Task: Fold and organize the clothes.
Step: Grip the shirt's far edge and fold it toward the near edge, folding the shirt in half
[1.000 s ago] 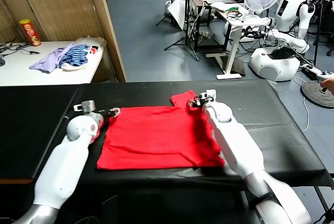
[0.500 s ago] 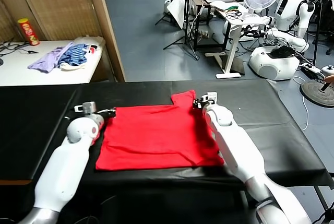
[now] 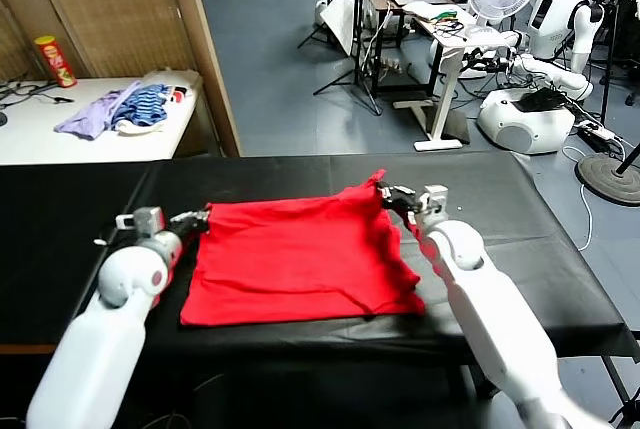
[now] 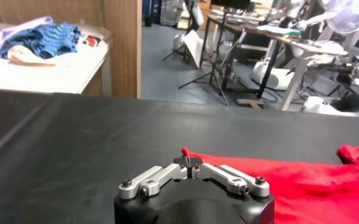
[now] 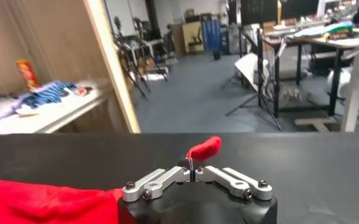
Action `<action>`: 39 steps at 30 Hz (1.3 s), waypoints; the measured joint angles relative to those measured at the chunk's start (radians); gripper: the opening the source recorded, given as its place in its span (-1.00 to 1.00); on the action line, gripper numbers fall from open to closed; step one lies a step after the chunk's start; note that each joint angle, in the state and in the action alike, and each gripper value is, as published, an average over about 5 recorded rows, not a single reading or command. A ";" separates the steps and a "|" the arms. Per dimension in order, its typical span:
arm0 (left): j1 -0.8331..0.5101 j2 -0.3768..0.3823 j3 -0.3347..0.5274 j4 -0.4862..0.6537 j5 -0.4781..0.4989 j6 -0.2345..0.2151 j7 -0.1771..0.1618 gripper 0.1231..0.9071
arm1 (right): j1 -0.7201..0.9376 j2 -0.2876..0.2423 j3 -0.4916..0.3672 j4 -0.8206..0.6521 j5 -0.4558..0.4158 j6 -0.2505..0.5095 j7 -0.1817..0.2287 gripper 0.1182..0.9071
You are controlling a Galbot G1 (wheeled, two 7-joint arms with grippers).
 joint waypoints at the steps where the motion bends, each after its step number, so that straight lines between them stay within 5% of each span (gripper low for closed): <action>1: 0.018 0.002 -0.007 -0.017 0.001 0.000 -0.001 -0.99 | -0.015 -0.008 0.004 0.018 0.001 -0.007 0.007 -0.99; 21: 0.225 0.008 -0.105 -0.174 0.082 0.008 -0.025 -0.99 | -0.248 -0.073 0.040 0.251 -0.008 -0.150 0.086 -0.99; 39: 0.421 -0.027 -0.151 -0.307 0.178 0.002 -0.024 -0.99 | -0.362 -0.089 0.072 0.340 -0.035 -0.201 0.092 -0.98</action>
